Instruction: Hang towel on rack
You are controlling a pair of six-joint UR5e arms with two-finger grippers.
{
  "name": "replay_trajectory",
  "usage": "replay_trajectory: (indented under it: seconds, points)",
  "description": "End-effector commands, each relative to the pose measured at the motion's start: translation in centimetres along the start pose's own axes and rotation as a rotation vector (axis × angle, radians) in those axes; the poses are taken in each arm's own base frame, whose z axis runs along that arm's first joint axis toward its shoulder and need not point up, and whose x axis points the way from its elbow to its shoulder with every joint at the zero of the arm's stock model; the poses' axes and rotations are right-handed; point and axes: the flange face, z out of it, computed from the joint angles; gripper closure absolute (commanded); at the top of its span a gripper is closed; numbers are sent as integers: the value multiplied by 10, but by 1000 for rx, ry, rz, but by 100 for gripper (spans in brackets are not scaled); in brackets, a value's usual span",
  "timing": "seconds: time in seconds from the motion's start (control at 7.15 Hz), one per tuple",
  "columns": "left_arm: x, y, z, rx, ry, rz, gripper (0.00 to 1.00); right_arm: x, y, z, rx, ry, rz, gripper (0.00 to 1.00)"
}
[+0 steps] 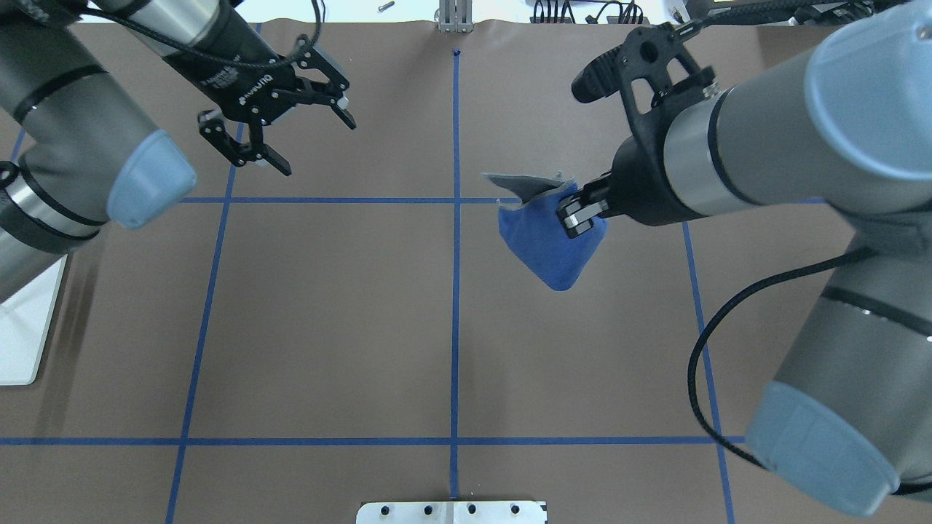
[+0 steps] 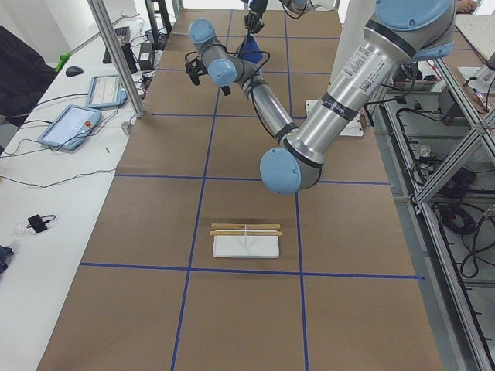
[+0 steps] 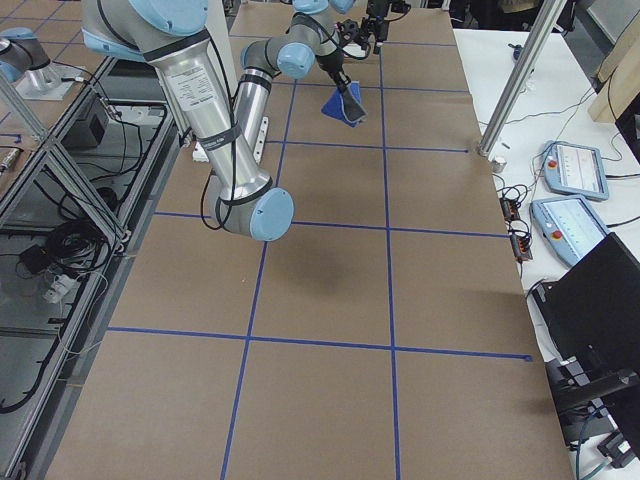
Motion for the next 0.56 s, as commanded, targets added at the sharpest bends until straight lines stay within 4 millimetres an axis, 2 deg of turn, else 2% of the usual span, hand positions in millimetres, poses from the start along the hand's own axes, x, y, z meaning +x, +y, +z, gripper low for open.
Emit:
replay_trajectory:
  seconds: [0.0, 0.28, 0.42]
  points:
    - [39, 54, 47, -71, 13, -20, 2, -49, 9, 27, 38, 8, -59, 100]
    - [66, 44, 67, -87, 45, -73, 2, -52, 8, 26, 44, 5, -60, 100]
    - [69, 40, 69, -86, 51, -80, 2, -52, 8, 25, 46, 4, -60, 100]
